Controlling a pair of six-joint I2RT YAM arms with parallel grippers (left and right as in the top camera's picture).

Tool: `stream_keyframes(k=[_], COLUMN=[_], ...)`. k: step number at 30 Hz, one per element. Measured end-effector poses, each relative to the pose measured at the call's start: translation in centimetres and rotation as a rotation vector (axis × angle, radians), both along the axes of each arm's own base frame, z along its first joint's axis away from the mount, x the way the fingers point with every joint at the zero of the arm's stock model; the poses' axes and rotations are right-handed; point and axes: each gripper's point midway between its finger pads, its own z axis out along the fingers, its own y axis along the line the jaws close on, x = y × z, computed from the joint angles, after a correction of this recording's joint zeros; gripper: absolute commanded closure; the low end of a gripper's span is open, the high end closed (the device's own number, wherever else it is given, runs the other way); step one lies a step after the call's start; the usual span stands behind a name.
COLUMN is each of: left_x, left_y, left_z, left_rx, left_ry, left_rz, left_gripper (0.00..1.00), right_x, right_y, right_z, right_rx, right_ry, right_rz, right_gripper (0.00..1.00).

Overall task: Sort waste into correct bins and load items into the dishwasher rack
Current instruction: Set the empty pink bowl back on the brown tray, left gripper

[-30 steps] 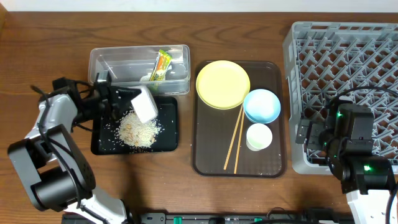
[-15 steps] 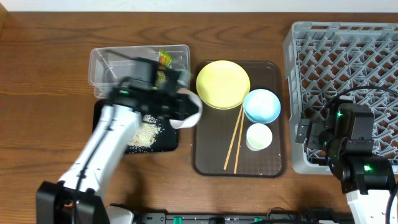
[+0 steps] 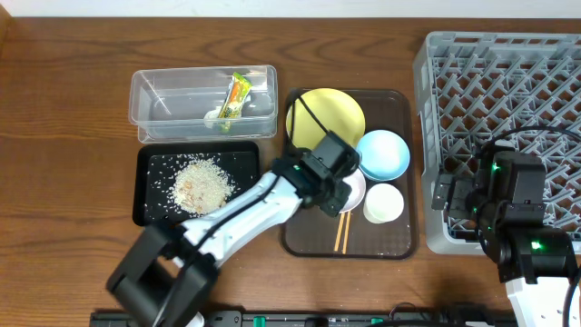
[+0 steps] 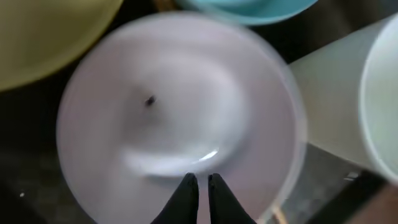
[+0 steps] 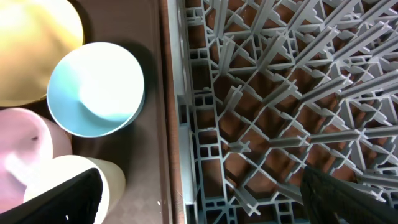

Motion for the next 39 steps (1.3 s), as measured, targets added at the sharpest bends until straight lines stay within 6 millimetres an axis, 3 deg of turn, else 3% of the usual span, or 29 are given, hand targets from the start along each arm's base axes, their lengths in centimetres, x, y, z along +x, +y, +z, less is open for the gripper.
stream_keyframes(k=[3,22,28,35,37,39], left_x=[0.2,1.3,1.3,3.4,4.0,4.3], left_y=[0.3,1.2,3.4,6.8,7.5,7.9], left_z=[-0.7,-0.7,-1.9,-2.5,-2.5,-2.4], left_rx=[0.028,0.077,0.180,0.281,0.292,0.297], left_ry=[-0.003,-0.061,-0.050,-0.086,-0.092,-0.100], left_rz=[0.010,0.043,0.073,0.162,0.184,0.199], left_gripper=[0.88,0.88,0.88,0.87,0.83,0.70], right_x=[0.0,0.0,0.0,0.0,-0.1,-0.1], right_y=[0.0,0.0,0.0,0.0,0.0,0.0], right_z=[0.0,0.0,0.0,0.0,0.0,-0.1], right_rx=[0.000,0.000,0.000,0.000,0.000,0.000], right_ry=[0.000,0.000,0.000,0.001,0.003,0.004], right_rz=[0.000,0.000,0.000,0.000,0.000,0.000], right_gripper=[0.01,0.01,0.01,0.01,0.01,0.01])
